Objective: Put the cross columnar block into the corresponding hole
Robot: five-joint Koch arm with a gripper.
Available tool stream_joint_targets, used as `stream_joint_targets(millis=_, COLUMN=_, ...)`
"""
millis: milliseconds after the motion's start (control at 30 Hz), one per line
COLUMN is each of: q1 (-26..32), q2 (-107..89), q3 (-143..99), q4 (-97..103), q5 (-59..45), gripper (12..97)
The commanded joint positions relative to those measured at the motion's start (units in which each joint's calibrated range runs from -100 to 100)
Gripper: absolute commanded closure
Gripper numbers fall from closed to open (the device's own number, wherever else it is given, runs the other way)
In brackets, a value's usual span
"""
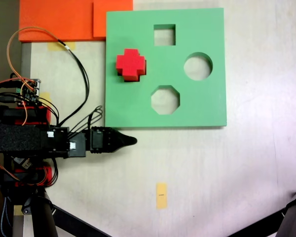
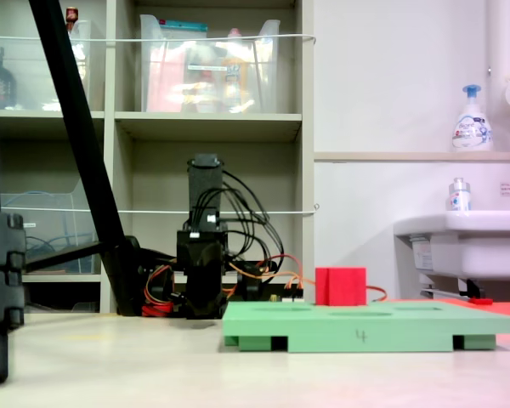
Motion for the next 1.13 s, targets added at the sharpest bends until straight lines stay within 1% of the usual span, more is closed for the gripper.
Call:
stream_joint_targets(millis=0, q1=-0.15, q2=-0.55, q3=-1.08, q4=-5.51, q5=-0.44, gripper=61.9)
stream_joint_targets(millis=67, q1=-0.24, q2=-0.55, q3=-1.08, q4=-14.18, q5=-0.44, gripper=58.7)
stream_joint_targets(millis=100, q1=-0.24, q2=-0.55, q3=-1.08, q4=-17.26, q5=-0.39, gripper=59.1)
stream_joint_targets(millis=133, q1=-0.24, q2=-0.55, q3=-1.08, q4=-17.45, q5=-0.34, gripper=61.2)
stream_joint_targets(millis=267, q1=-0.10, q2=-0.55, q3=-1.08, q4=-17.36, q5=-0.29, gripper=59.7)
stream_joint_targets(millis=1100, q1=-0.10, q2=-0.55, q3=-1.08, q4=-17.36, q5=-0.29, gripper=59.7)
